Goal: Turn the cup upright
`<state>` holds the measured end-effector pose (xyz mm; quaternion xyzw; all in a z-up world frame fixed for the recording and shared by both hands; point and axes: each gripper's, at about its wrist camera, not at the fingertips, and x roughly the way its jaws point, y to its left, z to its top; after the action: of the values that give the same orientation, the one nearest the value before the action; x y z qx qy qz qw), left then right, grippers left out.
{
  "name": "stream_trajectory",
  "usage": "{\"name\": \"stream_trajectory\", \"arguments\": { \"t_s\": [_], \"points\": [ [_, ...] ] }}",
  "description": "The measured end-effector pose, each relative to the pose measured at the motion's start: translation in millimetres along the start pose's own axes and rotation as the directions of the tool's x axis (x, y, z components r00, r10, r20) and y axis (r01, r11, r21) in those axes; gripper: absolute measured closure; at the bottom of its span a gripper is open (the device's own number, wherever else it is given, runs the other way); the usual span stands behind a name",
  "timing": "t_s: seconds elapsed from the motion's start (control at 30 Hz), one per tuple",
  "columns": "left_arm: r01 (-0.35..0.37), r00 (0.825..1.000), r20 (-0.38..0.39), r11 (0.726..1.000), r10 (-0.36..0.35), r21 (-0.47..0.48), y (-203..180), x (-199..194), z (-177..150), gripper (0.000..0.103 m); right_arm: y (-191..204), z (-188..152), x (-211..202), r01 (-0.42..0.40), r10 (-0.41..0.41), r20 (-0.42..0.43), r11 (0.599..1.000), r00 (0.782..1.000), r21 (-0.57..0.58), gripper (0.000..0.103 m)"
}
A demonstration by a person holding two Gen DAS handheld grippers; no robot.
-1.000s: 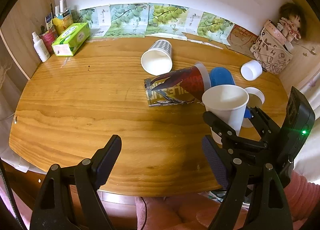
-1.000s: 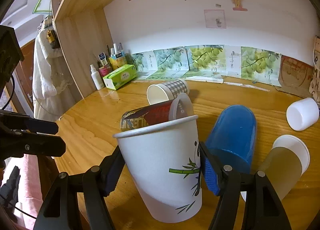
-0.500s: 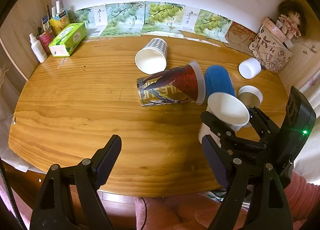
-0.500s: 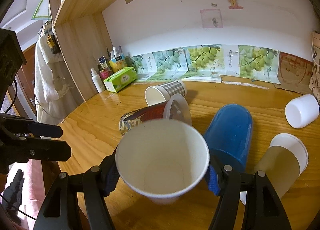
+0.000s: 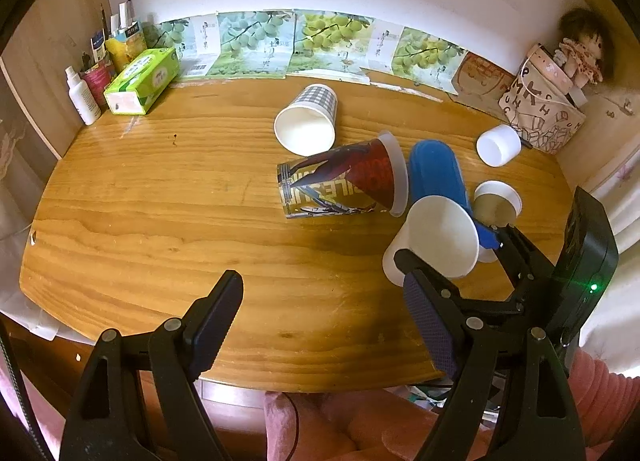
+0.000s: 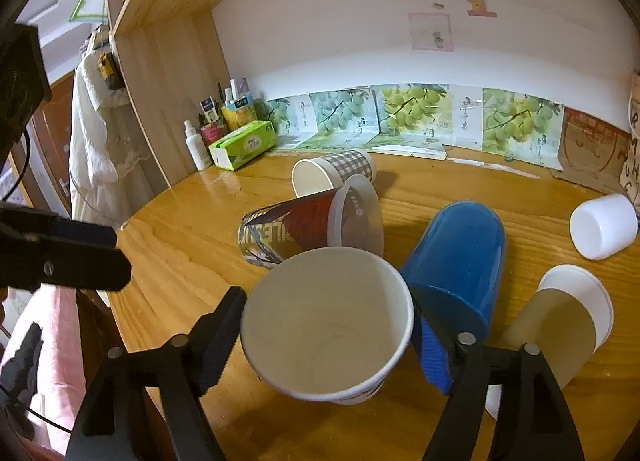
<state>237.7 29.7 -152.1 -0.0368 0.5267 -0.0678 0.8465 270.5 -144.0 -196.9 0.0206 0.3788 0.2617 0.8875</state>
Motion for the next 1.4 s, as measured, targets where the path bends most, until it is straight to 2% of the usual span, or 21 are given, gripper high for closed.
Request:
{"name": "stream_trajectory", "arguments": {
  "t_s": [0.27,0.57,0.87,0.97,1.07,1.17,1.23,1.4],
  "points": [
    [0.020,1.000,0.015,1.000,-0.020,0.001,8,-8,3,0.018,7,5,-6,0.042,-0.042,-0.012,0.999,0.999,-0.028,0.021],
    [0.051,0.999,0.013,0.998,-0.051,-0.023,32,-19,-13,0.018,13,3,-20,0.165,-0.165,-0.017,0.986,0.986,0.010,0.021],
    [0.062,0.998,-0.011,0.998,-0.062,0.014,63,-38,-52,0.018,33,-12,-48,0.331,-0.330,-0.028,0.938,0.944,0.104,0.020],
    [0.080,0.996,-0.039,0.997,-0.080,0.005,73,-41,-65,0.018,45,-20,-61,0.383,-0.379,-0.056,0.912,0.924,0.147,0.018],
    [0.089,0.994,-0.062,0.996,-0.089,-0.013,81,-43,-78,0.018,64,-28,-74,0.452,-0.442,-0.097,0.875,0.892,0.170,0.018],
    [0.091,0.994,-0.064,0.996,-0.092,-0.018,84,-48,-89,0.018,85,-35,-89,0.448,-0.434,-0.112,0.875,0.894,0.185,0.018],
    [0.090,0.994,-0.062,0.996,-0.091,-0.020,84,-53,-95,0.018,100,-41,-100,0.469,-0.450,-0.138,0.864,0.882,0.183,0.018],
    [0.088,0.994,-0.053,0.995,-0.091,-0.048,78,-66,-102,0.018,126,-46,-125,0.472,-0.437,-0.193,0.858,0.878,0.204,0.018]
  ]
}}
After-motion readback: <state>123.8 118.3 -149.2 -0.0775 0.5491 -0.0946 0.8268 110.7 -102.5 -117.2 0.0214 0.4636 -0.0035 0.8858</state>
